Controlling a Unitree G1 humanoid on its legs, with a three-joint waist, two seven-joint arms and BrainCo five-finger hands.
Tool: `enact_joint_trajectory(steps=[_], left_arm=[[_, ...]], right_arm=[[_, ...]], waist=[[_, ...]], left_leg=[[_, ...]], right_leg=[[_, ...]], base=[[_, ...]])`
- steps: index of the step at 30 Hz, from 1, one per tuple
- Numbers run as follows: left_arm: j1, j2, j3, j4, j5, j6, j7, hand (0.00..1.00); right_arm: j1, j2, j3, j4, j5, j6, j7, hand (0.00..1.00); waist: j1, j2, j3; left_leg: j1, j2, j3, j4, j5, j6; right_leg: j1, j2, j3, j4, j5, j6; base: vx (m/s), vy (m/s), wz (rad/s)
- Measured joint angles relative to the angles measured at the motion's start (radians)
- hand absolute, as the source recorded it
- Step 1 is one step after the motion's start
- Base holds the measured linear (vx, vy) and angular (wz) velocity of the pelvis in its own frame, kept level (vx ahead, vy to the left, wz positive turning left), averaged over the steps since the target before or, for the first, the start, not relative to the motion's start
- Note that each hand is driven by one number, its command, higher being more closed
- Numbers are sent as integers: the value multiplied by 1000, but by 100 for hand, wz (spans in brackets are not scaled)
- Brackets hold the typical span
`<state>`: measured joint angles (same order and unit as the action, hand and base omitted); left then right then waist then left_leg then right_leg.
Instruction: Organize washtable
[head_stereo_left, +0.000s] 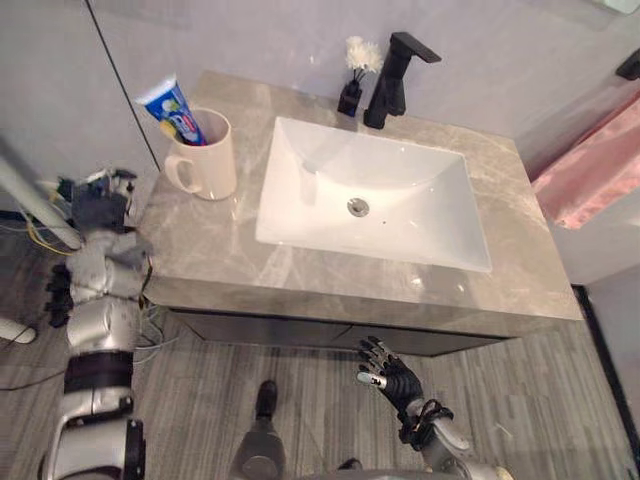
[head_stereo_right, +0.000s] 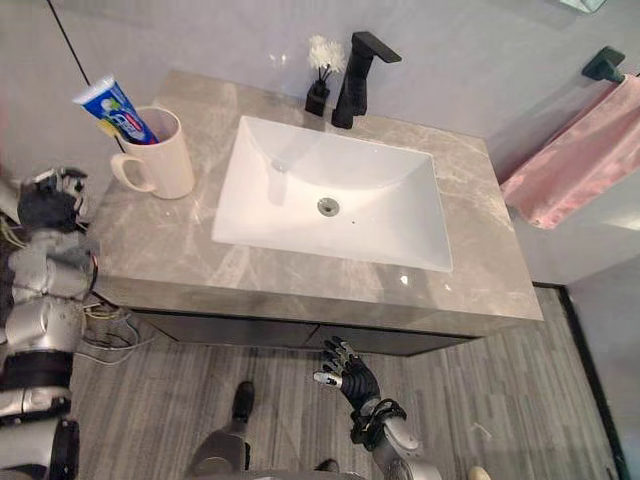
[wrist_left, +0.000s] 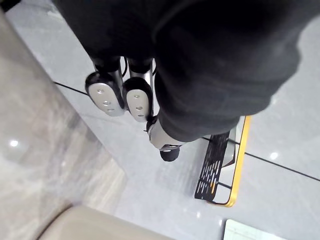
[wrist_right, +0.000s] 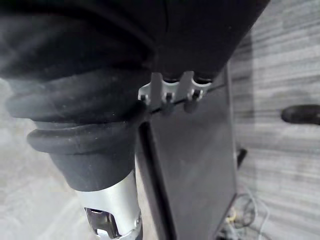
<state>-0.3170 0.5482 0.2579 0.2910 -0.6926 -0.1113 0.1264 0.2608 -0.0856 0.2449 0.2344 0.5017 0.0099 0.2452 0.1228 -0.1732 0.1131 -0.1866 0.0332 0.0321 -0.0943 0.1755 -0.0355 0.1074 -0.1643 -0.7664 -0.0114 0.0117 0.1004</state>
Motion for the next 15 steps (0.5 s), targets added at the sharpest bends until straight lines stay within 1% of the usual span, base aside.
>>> enact_joint_trajectory(steps=[1,3,5,9,11,15], left_arm=[[42,-28,19,-18,0,0,-7,100],[98,-70,40,-37,0,0,-15,100],[134,-94,61,-66,0,0,-18,100],[207,-164,67,-119,0,0,-20,100],[241,-196,64,-142,0,0,-33,100],[266,-224,61,-153,0,0,-40,100]], right_arm=[[-6,0,0,11,0,0,1,0],[-14,0,0,27,-2,1,2,0],[-25,1,0,27,-2,0,9,0],[-36,0,0,31,-8,1,17,0],[-36,0,-1,35,-21,1,17,0],[-38,-1,-3,37,-33,4,16,0]], waist=[[1,18,-5],[3,39,-16],[1,43,-18],[0,70,-28],[-1,83,-38],[-1,99,-46]], left_leg=[[8,0,-2,0,0,0],[17,-5,-2,-1,-3,4],[18,-13,-1,-2,-2,6],[23,-16,-3,-6,-1,6],[23,-15,-3,-6,2,7],[23,-15,-4,-7,14,15]], right_leg=[[5,-4,-4,12,-4,-6],[11,-11,-8,24,-18,-13],[13,-18,-20,27,-44,-18],[12,-28,-26,45,-69,-15],[12,-30,-26,47,-71,-16],[13,-29,-27,47,-71,-16]], base=[[-47,25,10],[-67,28,7],[-88,7,2],[-103,19,2],[-46,20,0],[-28,7,1]])
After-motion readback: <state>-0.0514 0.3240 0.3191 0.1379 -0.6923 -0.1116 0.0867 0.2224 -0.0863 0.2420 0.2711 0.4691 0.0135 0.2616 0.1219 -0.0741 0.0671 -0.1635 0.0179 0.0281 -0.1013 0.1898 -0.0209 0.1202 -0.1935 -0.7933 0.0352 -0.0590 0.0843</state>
